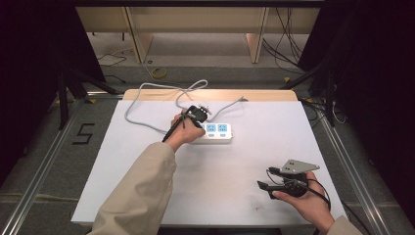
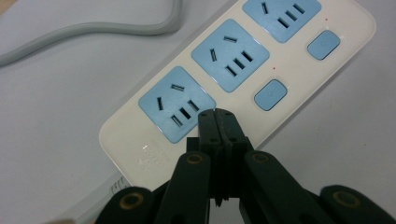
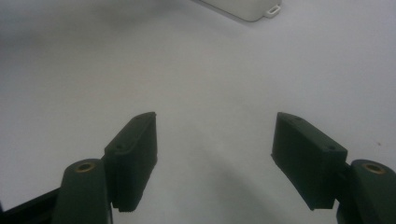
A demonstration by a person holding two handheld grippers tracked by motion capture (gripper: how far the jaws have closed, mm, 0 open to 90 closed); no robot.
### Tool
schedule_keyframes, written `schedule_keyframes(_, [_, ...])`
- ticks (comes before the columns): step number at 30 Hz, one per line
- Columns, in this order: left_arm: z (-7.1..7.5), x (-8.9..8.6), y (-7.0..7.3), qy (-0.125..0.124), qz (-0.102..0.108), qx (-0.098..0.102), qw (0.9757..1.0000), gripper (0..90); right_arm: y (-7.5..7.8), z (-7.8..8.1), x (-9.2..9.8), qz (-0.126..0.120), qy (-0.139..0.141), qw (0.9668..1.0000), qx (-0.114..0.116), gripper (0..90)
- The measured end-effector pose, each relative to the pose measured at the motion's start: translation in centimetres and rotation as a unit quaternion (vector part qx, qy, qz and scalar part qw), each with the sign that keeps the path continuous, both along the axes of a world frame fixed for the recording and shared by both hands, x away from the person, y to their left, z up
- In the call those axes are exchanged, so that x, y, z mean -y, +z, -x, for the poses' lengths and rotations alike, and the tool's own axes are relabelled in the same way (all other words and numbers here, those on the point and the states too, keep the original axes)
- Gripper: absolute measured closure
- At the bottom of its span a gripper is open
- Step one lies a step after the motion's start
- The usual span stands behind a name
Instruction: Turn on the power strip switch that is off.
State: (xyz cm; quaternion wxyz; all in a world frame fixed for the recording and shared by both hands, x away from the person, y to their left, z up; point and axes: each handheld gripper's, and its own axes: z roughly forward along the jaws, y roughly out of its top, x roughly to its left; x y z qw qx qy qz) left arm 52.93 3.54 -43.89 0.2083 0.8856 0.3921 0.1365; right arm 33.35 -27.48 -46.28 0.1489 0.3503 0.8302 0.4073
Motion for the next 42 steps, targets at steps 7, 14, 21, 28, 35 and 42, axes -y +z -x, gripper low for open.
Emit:
schedule_keyframes(7, [0.1,0.1,0.0,-0.009,-0.012,0.004,0.9999,90.0,0.0,0.0,0.0,0.000,0.000,1.0000,0.000,31.5])
schedule_keyframes(14, [0.0,0.0,-0.1,-0.008,-0.008,-0.002,0.9999,90.0,0.0,0.0,-0.1,0.001,0.001,1.0000,0.001,31.6])
schedule_keyframes(21, [0.1,0.2,-0.1,-0.001,-0.011,0.002,0.9999,90.0,0.0,0.0,0.0,0.000,0.001,1.0000,0.000,31.6])
schedule_keyframes(28, [0.1,-0.1,0.0,-0.003,-0.001,0.009,1.0000,90.0,0.1,0.1,0.0,-0.001,0.000,1.0000,0.000,31.7])
schedule_keyframes(35, [0.1,-0.5,0.3,0.001,0.019,0.019,0.9996,89.7,0.1,0.1,0.0,-0.001,-0.001,1.0000,0.001,31.7])
schedule_keyframes(42, [0.4,-1.4,1.1,0.003,0.028,0.026,0.9993,85.8,0.0,0.1,0.0,0.000,-0.001,1.0000,0.001,31.7])
